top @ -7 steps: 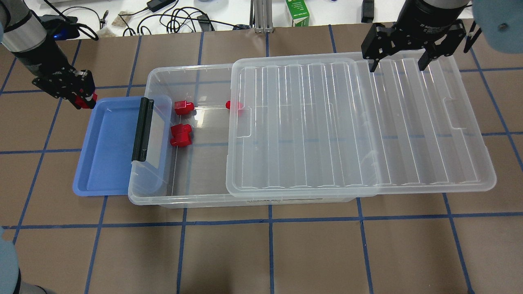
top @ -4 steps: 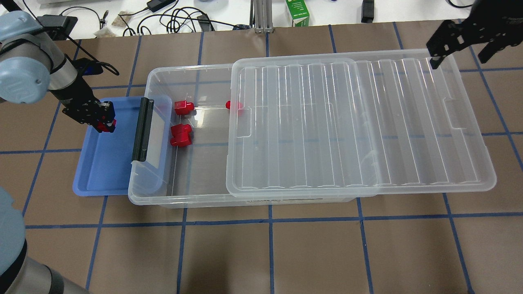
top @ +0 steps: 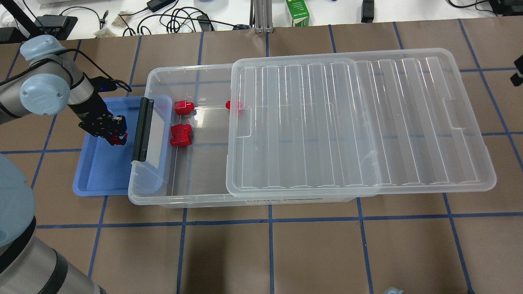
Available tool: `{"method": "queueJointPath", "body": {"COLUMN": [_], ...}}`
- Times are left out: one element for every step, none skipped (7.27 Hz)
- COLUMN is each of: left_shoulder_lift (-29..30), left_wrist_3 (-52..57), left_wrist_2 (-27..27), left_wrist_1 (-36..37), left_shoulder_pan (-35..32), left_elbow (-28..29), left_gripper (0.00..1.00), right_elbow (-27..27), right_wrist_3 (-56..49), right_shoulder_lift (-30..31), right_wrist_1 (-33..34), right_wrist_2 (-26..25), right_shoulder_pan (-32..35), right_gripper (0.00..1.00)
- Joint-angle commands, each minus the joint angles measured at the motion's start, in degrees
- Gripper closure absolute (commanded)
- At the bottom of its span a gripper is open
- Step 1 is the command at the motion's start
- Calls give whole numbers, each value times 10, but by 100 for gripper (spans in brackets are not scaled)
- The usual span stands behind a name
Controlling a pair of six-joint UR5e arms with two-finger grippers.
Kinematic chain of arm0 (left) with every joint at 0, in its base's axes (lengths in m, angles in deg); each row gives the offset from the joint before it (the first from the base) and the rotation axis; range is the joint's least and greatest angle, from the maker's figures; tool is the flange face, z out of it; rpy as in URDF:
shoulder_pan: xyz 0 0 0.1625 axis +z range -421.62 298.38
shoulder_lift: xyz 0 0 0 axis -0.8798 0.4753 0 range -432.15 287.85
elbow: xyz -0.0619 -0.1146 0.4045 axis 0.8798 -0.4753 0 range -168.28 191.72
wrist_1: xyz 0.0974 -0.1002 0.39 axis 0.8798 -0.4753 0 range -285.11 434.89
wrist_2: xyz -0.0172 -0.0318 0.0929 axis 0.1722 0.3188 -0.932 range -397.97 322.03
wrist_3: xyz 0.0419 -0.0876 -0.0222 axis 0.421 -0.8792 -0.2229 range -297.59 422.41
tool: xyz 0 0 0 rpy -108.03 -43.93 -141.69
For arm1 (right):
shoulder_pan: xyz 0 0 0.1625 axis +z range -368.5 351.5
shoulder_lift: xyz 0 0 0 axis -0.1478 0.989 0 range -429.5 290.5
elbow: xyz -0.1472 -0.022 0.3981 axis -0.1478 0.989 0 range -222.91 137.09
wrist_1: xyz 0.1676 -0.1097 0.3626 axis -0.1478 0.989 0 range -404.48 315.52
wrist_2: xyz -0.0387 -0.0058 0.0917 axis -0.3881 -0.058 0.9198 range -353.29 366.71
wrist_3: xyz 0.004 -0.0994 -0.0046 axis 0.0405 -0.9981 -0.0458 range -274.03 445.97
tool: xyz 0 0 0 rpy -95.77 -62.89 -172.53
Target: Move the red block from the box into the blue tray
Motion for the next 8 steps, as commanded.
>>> {"method": "queueJointPath", "body": {"left_shoulder_lift": [20, 24, 26, 22, 11, -2, -22, -46], "left_wrist_3": [0, -2, -2, -2, 0, 0, 0, -1], "left_wrist_2": [0, 0, 1, 1, 0, 3, 3, 3], "left_wrist_1": [8, 8, 8, 9, 9, 7, 4, 0], "left_shoulder_pan": [1, 1, 1, 3, 2, 1, 0, -1], "left_elbow": [-1, -1, -1, 0, 2, 12, 13, 16], "left_gripper": [86, 60, 24, 9, 1, 0, 0, 0], "right_elbow": [-60, -78, -84, -94, -105, -110, -112, -120], "right_wrist_3": [-17, -16, -16, -13, -11, -6, 12, 14], "right_shoulder_lift": [-5, -24, -37, -46, -47, -46, -46, -45], "right_wrist_1": [63, 86, 120, 123, 124, 133, 133, 134], "right_wrist_2": [0, 0, 2, 3, 4, 15, 19, 19], "right_shoulder_pan": [-29, -28, -28, -24, -22, -20, -20, -17], "right_gripper": [0, 0, 0, 0, 0, 0, 0, 0]}}
